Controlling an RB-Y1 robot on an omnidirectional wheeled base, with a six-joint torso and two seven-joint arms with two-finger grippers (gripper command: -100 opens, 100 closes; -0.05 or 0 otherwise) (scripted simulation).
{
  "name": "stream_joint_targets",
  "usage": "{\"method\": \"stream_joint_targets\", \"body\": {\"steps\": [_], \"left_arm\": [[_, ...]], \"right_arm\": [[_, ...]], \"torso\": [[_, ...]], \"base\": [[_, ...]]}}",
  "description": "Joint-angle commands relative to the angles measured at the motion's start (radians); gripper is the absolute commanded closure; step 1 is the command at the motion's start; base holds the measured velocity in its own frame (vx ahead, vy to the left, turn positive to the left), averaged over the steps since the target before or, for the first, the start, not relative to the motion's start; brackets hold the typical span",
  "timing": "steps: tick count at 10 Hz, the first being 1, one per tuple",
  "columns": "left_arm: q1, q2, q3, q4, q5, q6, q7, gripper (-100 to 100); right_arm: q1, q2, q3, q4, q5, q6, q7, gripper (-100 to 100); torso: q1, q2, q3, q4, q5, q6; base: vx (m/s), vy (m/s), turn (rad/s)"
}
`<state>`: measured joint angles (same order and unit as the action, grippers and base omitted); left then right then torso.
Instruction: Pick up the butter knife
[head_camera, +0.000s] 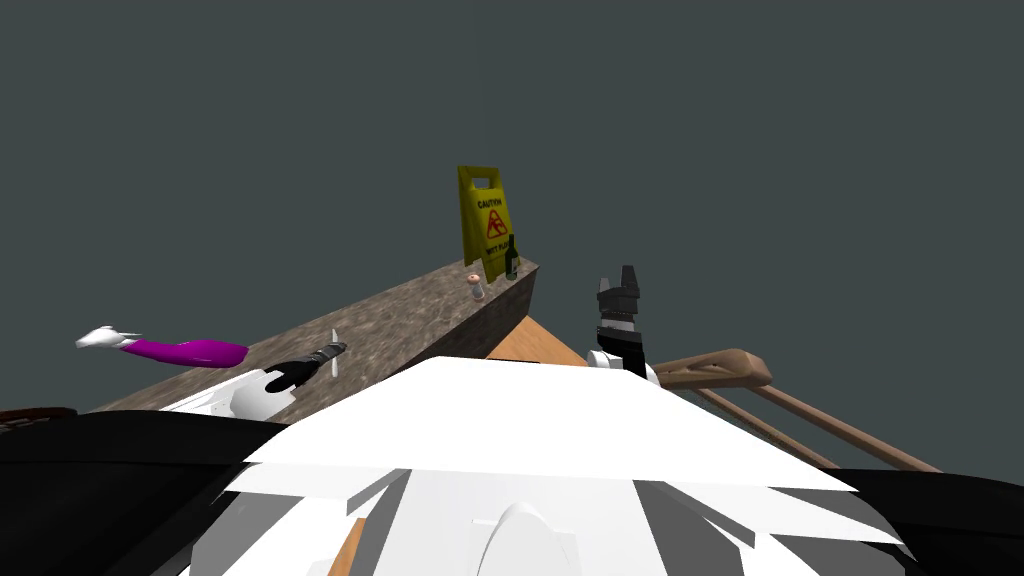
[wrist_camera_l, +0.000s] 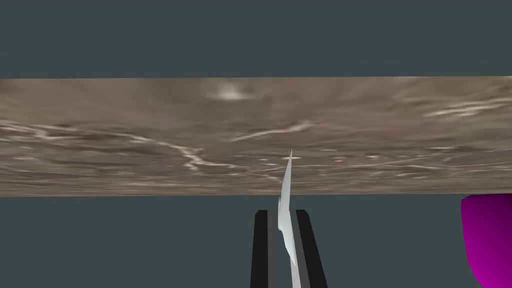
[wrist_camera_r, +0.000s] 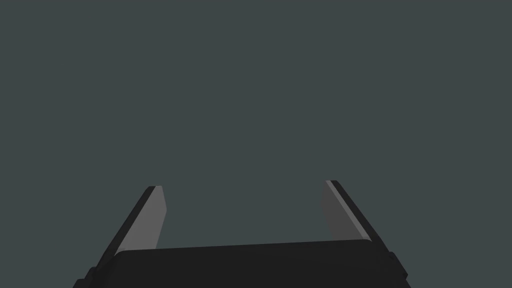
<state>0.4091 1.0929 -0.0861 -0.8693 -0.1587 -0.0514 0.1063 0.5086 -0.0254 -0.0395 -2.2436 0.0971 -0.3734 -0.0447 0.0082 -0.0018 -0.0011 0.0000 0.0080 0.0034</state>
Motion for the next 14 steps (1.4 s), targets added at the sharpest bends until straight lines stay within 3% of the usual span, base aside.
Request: {"method": "stream_joint_targets", "body": {"steps": [1,2,5,6,7,10,12,13,14], "left_arm": [[0.004,-0.001,0.003,-0.032,0.001,0.012,0.000,100],[0.043,-0.009,0.033,-0.058,0.048,0.056,-0.053,100],[0.051,-0.009,0.033,-0.141,0.060,0.129,-0.055,100],[0.051,-0.009,0.033,-0.176,0.060,0.129,-0.055,100],[0.096,-0.016,0.063,-0.203,0.111,0.180,-0.105,100],[0.098,-0.016,0.063,-0.280,0.119,0.246,-0.109,100],[0.098,-0.016,0.063,-0.319,0.119,0.246,-0.109,100],[0.146,-0.023,0.093,-0.364,0.170,0.299,-0.157,100],[0.146,-0.023,0.093,-0.392,0.178,0.318,-0.163,100]], "right_arm": [[0.000,0.000,0.000,0.000,0.000,0.000,0.000,0],[0.000,0.000,0.000,0.000,0.000,0.000,0.000,0],[0.000,0.000,0.000,0.000,0.000,0.000,0.000,0],[0.000,0.000,0.000,0.000,0.000,0.000,0.000,0],[0.000,0.000,0.000,0.000,0.000,0.000,0.000,0],[0.000,0.000,0.000,0.000,0.000,0.000,0.000,0],[0.000,0.000,0.000,0.000,0.000,0.000,0.000,0],[0.000,0.000,0.000,0.000,0.000,0.000,0.000,0],[0.000,0.000,0.000,0.000,0.000,0.000,0.000,0]], "torso": [[0.000,0.000,0.000,0.000,0.000,0.000],[-0.001,-0.001,-0.001,0.000,0.001,0.001],[0.003,0.001,0.001,0.000,0.003,0.001],[0.002,-0.001,0.000,0.000,0.002,0.001],[0.000,-0.003,-0.001,0.000,0.002,0.003],[0.004,0.001,0.001,0.000,0.003,0.000],[0.000,-0.003,-0.001,0.000,0.002,0.001],[-0.001,-0.003,-0.002,0.000,0.002,0.001],[0.003,0.001,0.000,0.000,0.002,-0.001]], "base": [[0.000,0.000,0.000],[-0.050,0.050,-0.040],[-0.035,0.040,-0.002],[0.003,-0.002,0.010],[-0.045,0.052,-0.065],[-0.037,0.041,0.007],[0.010,-0.007,-0.003],[-0.054,0.057,-0.037],[-0.069,0.082,-0.006]]}}
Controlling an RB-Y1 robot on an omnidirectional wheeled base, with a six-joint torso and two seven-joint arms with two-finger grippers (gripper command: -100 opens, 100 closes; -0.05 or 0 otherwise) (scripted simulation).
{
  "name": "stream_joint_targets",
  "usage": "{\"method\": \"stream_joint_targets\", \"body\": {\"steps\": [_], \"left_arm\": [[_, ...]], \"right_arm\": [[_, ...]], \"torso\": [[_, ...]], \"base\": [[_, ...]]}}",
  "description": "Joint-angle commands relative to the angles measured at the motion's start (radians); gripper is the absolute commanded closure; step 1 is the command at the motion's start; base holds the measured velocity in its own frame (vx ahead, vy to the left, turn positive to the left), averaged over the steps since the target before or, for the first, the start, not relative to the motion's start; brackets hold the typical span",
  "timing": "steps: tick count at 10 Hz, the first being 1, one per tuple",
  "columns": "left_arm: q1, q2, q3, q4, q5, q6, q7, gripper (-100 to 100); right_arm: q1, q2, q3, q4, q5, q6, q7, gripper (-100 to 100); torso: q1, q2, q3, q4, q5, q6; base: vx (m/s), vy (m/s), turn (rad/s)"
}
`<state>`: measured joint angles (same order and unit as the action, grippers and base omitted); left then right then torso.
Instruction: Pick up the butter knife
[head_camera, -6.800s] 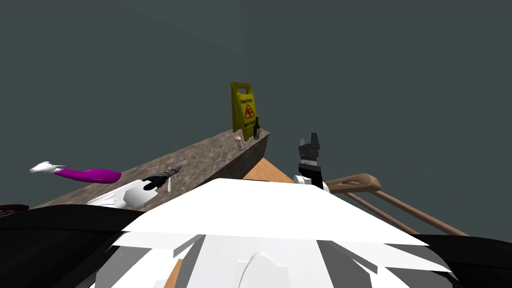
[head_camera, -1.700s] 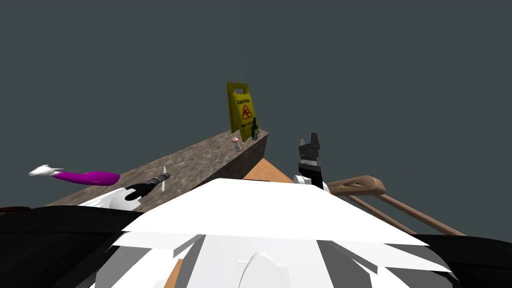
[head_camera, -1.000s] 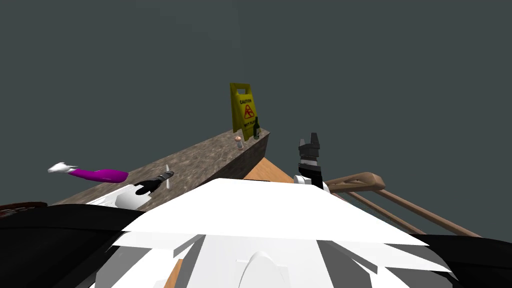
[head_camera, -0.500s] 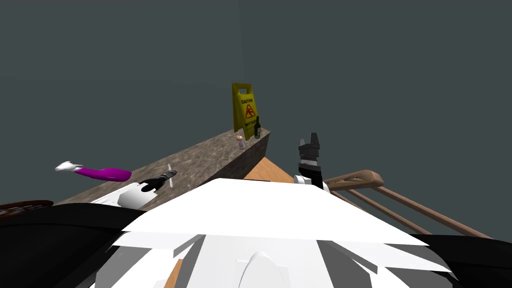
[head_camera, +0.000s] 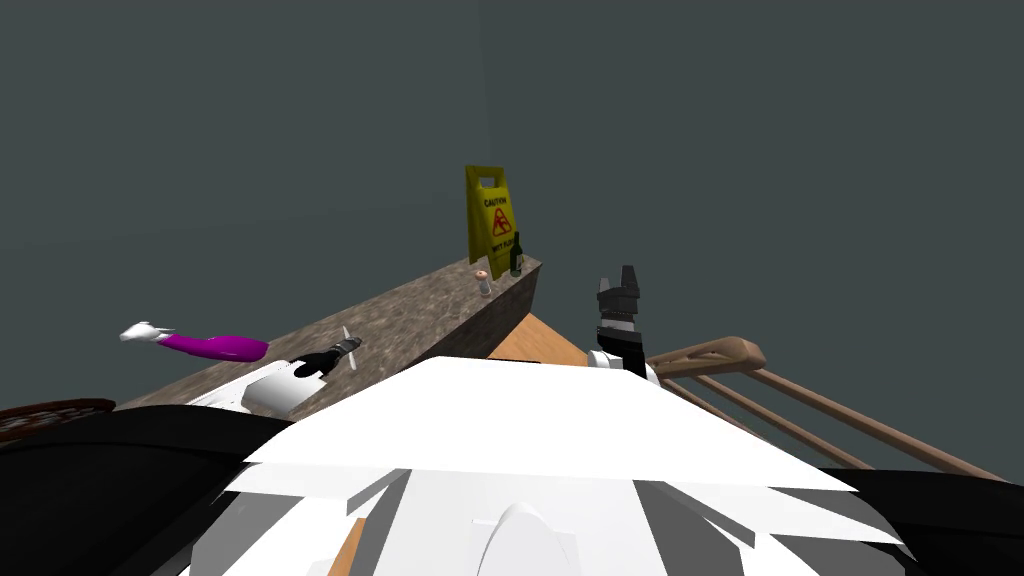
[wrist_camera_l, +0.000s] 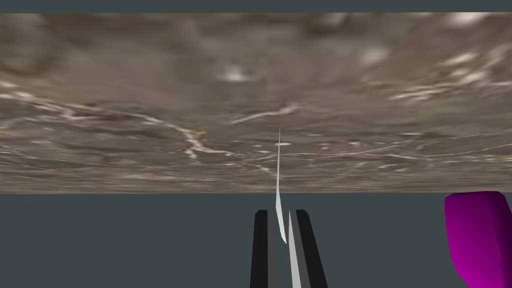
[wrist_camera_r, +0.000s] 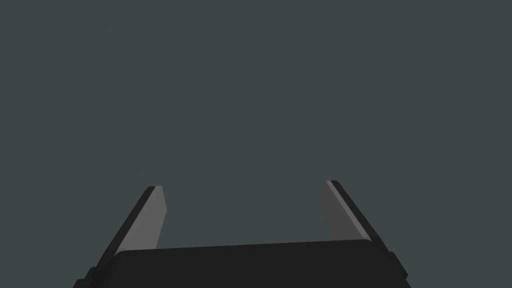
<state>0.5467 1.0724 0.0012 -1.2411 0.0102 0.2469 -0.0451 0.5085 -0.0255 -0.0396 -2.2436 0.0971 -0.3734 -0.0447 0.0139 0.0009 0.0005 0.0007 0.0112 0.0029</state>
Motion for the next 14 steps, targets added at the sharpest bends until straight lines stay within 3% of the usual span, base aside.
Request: {"method": "stream_joint_targets", "body": {"steps": [1,2,3,6,8,9,12,13,14], "left_arm": [[0.008,-0.002,0.005,-0.050,0.009,0.050,-0.012,100],[0.008,-0.002,0.005,-0.084,0.009,0.065,-0.012,100],[0.055,-0.010,0.035,-0.119,0.062,0.105,-0.060,100],[0.055,-0.010,0.035,-0.198,0.068,0.182,-0.066,100],[0.055,-0.010,0.035,-0.234,0.068,0.182,-0.066,100],[0.101,-0.017,0.065,-0.260,0.121,0.219,-0.117,100],[0.102,-0.017,0.065,-0.354,0.127,0.299,-0.120,100],[0.102,-0.017,0.065,-0.378,0.127,0.299,-0.120,100],[0.149,-0.024,0.095,-0.417,0.178,0.347,-0.170,100]], "right_arm": [[0.000,0.000,0.000,0.000,0.000,0.000,0.000,0],[0.000,0.000,0.000,0.000,0.000,0.000,0.000,0],[0.000,0.000,0.000,0.000,0.000,0.000,0.000,0],[0.000,0.000,0.000,0.000,0.000,0.000,0.000,0],[0.000,0.000,0.000,0.000,0.000,0.000,0.000,0],[0.000,0.000,0.000,0.000,0.000,0.000,0.000,0],[0.000,0.000,0.000,0.000,0.000,0.000,0.000,0],[0.000,0.000,0.000,0.000,0.000,0.000,0.000,0],[0.000,0.000,0.000,0.000,0.000,0.000,0.000,0]], "torso": [[0.000,0.000,0.000,0.000,0.000,0.000],[-0.002,-0.001,-0.001,0.000,0.000,0.001],[-0.004,-0.003,-0.002,0.000,0.000,0.002],[-0.002,-0.001,-0.001,-0.001,0.000,0.001],[-0.006,-0.005,-0.003,-0.001,-0.001,0.002],[-0.006,-0.006,-0.003,-0.001,-0.001,0.002],[-0.002,-0.003,-0.002,-0.001,0.000,0.001],[-0.004,-0.004,-0.003,-0.002,-0.001,0.002],[-0.006,-0.006,-0.004,-0.002,-0.001,0.002]], "base": [[-0.033,0.045,0.008],[-0.008,0.008,0.010],[-0.037,0.055,-0.041],[-0.036,0.038,-0.002],[0.002,-0.010,-0.001],[-0.059,0.065,-0.034],[-0.032,0.043,0.000],[0.006,-0.011,-0.003],[-0.040,0.047,-0.036]]}}
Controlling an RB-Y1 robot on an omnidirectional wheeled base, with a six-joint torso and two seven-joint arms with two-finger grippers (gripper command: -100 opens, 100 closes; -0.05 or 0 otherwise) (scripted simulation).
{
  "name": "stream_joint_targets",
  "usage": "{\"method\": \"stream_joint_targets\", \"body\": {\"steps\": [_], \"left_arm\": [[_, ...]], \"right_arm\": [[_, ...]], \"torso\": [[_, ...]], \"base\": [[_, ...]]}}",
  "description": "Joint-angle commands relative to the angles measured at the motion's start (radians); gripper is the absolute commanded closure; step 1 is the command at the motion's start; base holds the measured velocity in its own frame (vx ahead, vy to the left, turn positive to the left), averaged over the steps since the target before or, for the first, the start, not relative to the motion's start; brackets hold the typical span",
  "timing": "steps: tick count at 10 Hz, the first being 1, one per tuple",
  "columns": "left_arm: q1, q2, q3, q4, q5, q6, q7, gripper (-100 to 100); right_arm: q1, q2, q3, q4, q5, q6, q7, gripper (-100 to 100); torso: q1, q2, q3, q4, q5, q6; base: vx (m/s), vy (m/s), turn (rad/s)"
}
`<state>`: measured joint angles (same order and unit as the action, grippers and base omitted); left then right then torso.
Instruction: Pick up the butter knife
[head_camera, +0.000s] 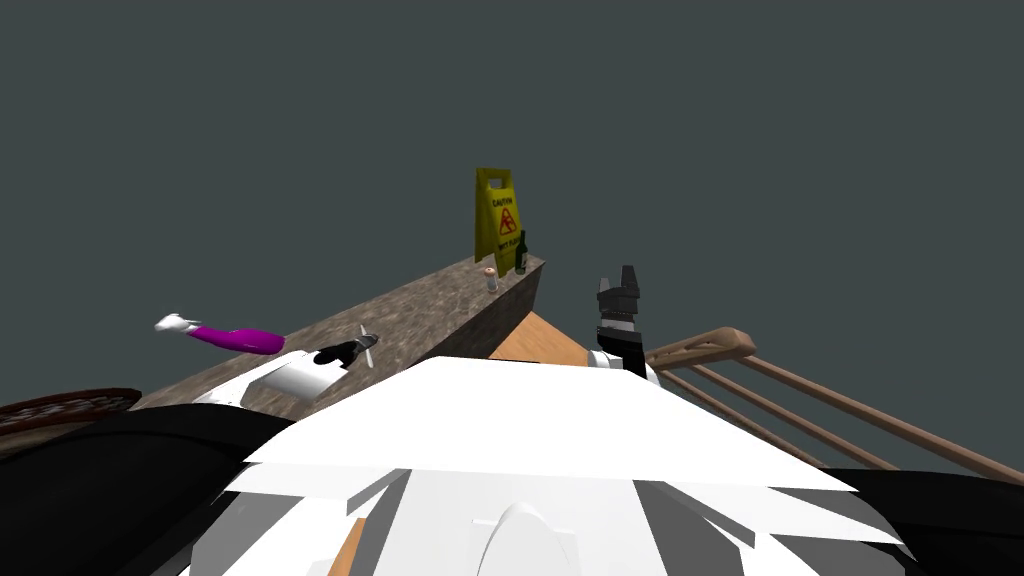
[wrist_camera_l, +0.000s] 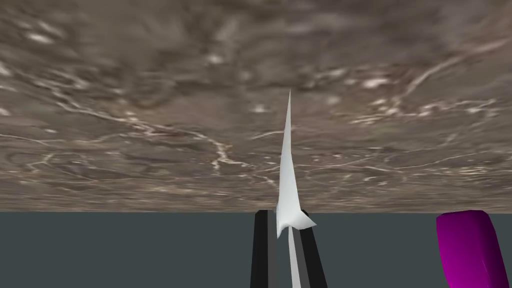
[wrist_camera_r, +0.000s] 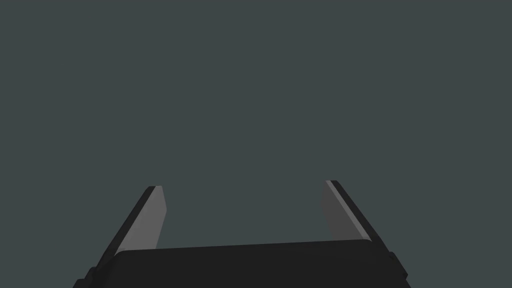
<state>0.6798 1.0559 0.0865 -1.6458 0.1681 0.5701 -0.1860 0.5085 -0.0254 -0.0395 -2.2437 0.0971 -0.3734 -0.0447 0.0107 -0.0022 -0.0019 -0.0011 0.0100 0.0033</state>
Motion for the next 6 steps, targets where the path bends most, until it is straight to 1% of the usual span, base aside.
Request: {"method": "stream_joint_targets", "body": {"steps": [1,3,4,5,6], "left_arm": [[0.016,-0.007,0.009,-0.050,0.029,0.050,-0.034,100],[0.016,-0.007,0.009,-0.103,0.029,0.092,-0.034,100],[0.016,-0.007,0.009,-0.116,0.029,0.092,-0.034,100],[0.014,-0.005,0.008,-0.103,0.032,0.089,-0.035,100],[0.014,-0.004,0.009,-0.106,0.033,0.091,-0.034,0]], "right_arm": [[0.000,0.000,0.000,0.000,0.000,0.000,0.000,0],[0.000,0.000,0.000,0.000,0.000,0.000,0.000,0],[0.000,0.000,0.000,0.000,0.000,0.000,0.000,0],[0.000,0.000,0.000,0.000,0.000,0.000,0.000,0],[0.000,0.000,0.000,0.000,0.000,0.000,0.000,0]], "torso": [[0.000,0.000,0.000,0.000,0.000,0.000],[0.001,0.000,0.000,0.000,0.001,0.001],[-0.001,-0.001,-0.001,0.000,0.001,0.001],[-0.002,-0.003,-0.001,0.000,0.000,0.002],[-0.002,-0.003,-0.002,-0.001,0.000,0.001]], "base": [[-0.060,0.070,-0.009],[-0.027,0.027,0.006],[0.000,0.000,0.000],[0.000,0.000,0.000],[0.000,0.000,0.000]]}}
